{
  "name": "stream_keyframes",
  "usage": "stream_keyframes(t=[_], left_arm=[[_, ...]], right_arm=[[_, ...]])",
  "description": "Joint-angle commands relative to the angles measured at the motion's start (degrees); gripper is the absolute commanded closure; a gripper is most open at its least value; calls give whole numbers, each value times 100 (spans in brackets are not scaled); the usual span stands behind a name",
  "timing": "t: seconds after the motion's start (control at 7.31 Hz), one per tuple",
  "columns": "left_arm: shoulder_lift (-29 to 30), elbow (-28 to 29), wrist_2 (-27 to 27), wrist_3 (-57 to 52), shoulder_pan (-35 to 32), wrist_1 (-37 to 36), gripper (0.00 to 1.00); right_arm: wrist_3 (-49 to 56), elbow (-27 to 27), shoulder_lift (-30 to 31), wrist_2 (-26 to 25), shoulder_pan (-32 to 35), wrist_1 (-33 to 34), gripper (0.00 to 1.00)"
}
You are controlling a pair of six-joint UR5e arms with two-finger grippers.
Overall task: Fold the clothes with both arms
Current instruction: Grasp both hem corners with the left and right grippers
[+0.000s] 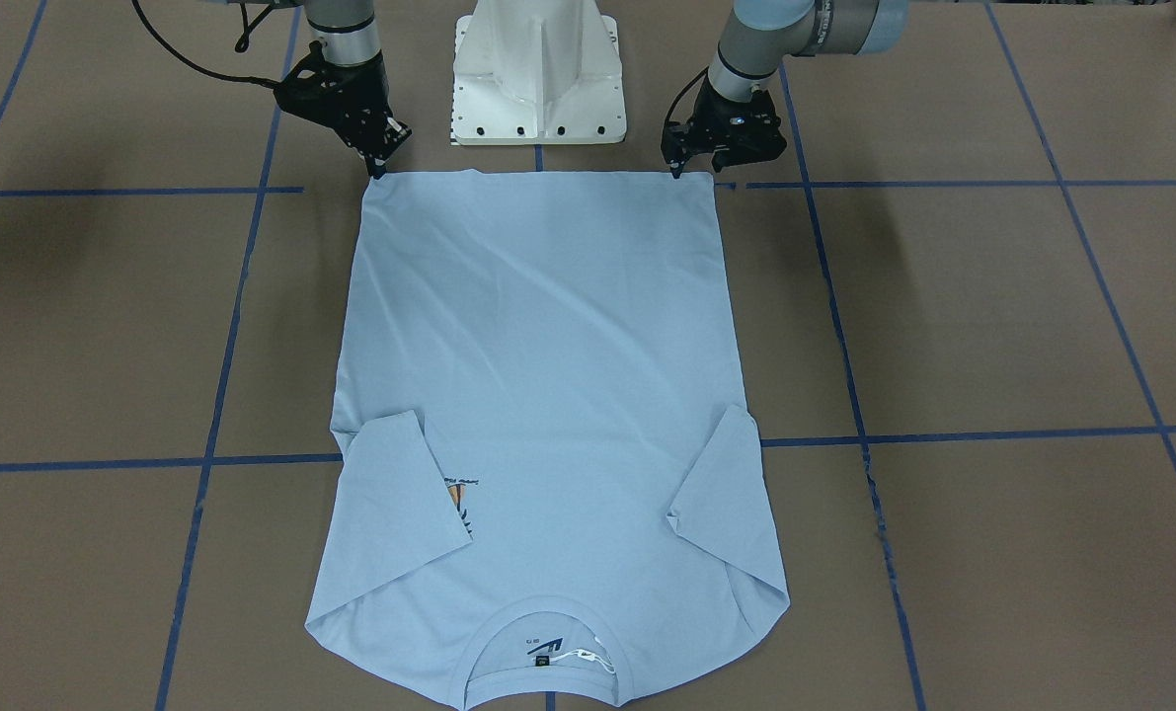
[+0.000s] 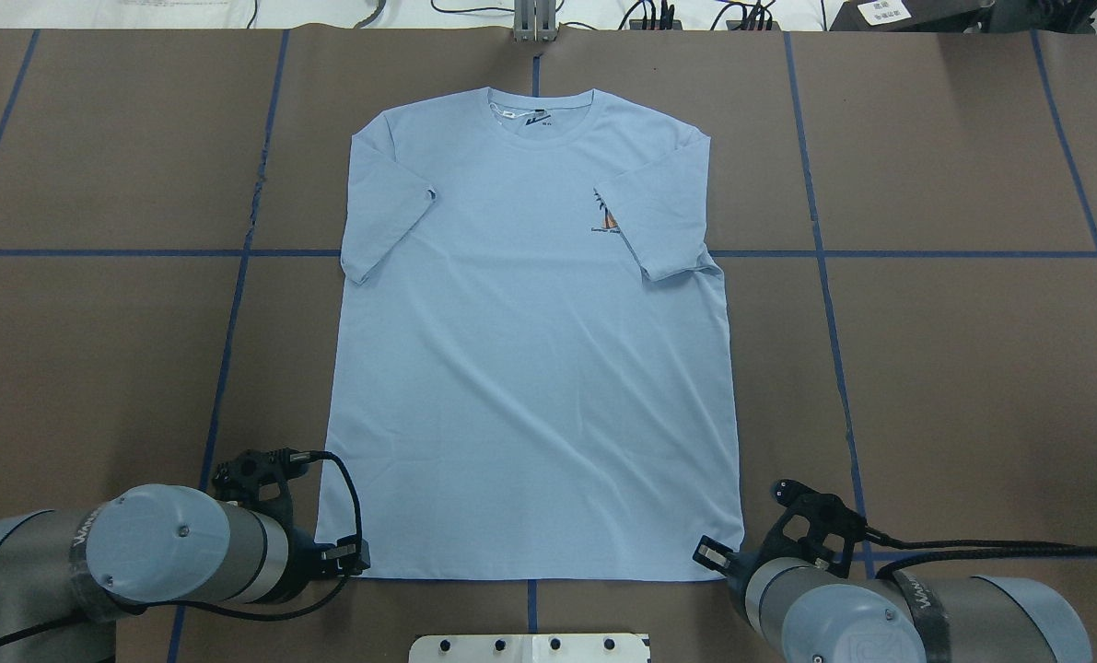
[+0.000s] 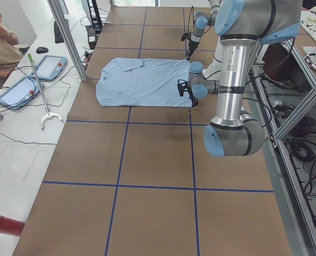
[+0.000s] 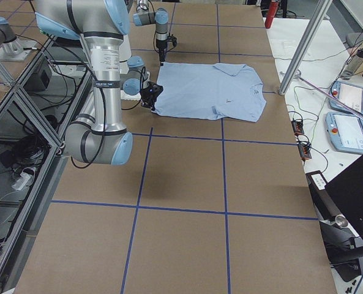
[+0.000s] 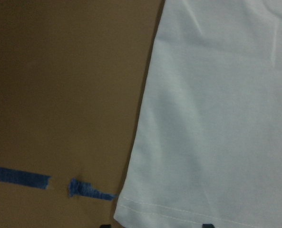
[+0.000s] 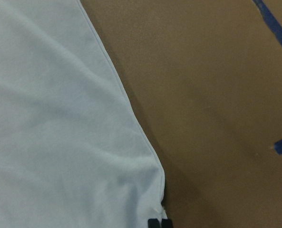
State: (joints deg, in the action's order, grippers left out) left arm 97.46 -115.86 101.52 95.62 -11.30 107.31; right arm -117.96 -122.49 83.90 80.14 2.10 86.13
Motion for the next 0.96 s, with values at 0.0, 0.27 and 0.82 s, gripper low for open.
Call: stream_keyframes(t=[0.0,0.27,0.82], left_arm=[[1,46,0,0,-3,0,32],[10,98,0,0,5,0,45],[27,-41,35,263,5,0,100]], right_arm=[[-8,23,12,-16,-26,0,100],[-8,23,3,-7,-34,0,100],[-8,23,12,-60,-61,0,100]])
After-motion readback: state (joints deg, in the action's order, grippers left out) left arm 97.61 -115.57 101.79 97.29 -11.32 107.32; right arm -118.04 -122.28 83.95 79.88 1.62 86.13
